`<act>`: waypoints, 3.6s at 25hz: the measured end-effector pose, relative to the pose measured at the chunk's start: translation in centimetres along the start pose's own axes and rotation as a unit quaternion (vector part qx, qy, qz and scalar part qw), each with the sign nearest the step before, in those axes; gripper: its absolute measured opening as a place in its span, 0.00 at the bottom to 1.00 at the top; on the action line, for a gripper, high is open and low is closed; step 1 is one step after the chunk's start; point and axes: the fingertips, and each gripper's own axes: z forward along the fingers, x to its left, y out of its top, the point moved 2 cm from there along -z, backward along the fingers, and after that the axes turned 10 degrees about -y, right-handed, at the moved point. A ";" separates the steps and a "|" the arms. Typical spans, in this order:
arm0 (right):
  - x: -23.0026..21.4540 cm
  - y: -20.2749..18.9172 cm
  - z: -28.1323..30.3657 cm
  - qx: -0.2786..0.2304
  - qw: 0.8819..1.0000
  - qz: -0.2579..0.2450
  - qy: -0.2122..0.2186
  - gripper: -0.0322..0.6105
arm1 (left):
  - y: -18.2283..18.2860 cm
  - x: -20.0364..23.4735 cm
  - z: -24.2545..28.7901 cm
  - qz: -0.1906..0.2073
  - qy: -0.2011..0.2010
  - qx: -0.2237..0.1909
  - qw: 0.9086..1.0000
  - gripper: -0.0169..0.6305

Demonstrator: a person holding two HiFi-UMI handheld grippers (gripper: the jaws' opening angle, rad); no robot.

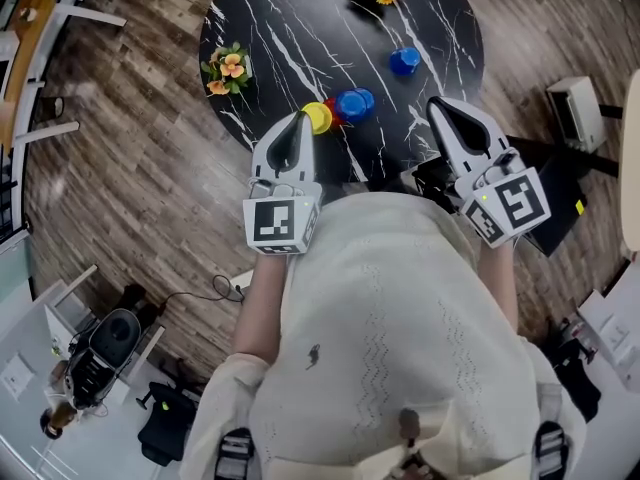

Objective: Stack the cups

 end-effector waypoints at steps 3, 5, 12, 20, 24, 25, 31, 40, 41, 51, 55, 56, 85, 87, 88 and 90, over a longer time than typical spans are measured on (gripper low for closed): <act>-1.0 0.1 0.1 0.000 1.000 -0.003 -0.002 0.06 | 0.7 -0.7 0.3 0.005 0.000 -0.005 1.000 0.06; -2.0 0.1 0.1 0.001 1.000 -0.001 -0.008 0.06 | 1.3 -1.1 0.5 0.009 0.000 -0.009 1.000 0.06; -6.1 -0.3 1.6 0.017 1.000 -0.008 -0.023 0.06 | 3.7 -2.0 1.3 0.014 0.011 -0.023 1.000 0.06; -10.8 -1.4 4.5 0.043 0.998 -0.020 -0.039 0.06 | 4.9 -2.5 1.7 0.025 0.024 -0.023 0.999 0.06; -12.7 -3.0 6.4 0.067 0.997 -0.021 -0.043 0.06 | 5.1 -2.6 1.7 0.026 0.032 -0.023 0.999 0.06; -13.0 -3.6 6.9 0.074 0.996 -0.021 -0.042 0.06 | 5.0 -2.6 1.7 0.023 0.034 -0.024 0.999 0.06; -14.0 -7.3 9.6 0.118 0.992 -0.021 -0.038 0.06 | 4.9 -2.1 1.9 0.020 0.046 -0.019 0.999 0.06; -14.9 -12.6 12.4 0.183 0.982 -0.024 -0.039 0.11 | 4.7 -2.2 1.7 0.019 0.056 -0.012 0.998 0.06; -14.9 -13.3 12.7 0.190 0.981 -0.027 -0.038 0.13 | 4.6 -2.2 1.7 0.018 0.057 -0.012 0.998 0.06; -15.0 -19.7 15.4 0.263 0.963 -0.052 -0.035 0.38 | 3.0 -2.0 1.3 0.020 0.069 0.006 0.997 0.06; -15.4 -21.1 16.3 0.279 0.957 -0.066 -0.049 0.41 | 2.4 -1.5 1.0 0.014 0.080 0.013 0.997 0.06; -15.5 -21.4 16.6 0.280 0.956 -0.067 -0.053 0.43 | 2.3 -1.3 0.9 0.012 0.083 0.014 0.996 0.06; -15.8 -19.7 17.2 0.265 0.958 -0.063 -0.091 0.39 | 1.7 0.0 -1.6 0.009 0.107 0.003 0.994 0.06; -15.6 -18.8 16.6 0.256 0.960 -0.059 -0.093 0.39 | 1.9 0.0 -1.7 0.013 0.103 -0.001 0.995 0.06; -15.5 -18.3 16.2 0.252 0.961 -0.057 -0.095 0.39 | 2.0 -0.1 -1.7 0.014 0.101 -0.003 0.995 0.06; -15.1 -17.4 15.4 0.244 0.963 -0.057 -0.097 0.39 | 2.2 -0.3 -1.9 0.017 0.097 -0.008 0.995 0.06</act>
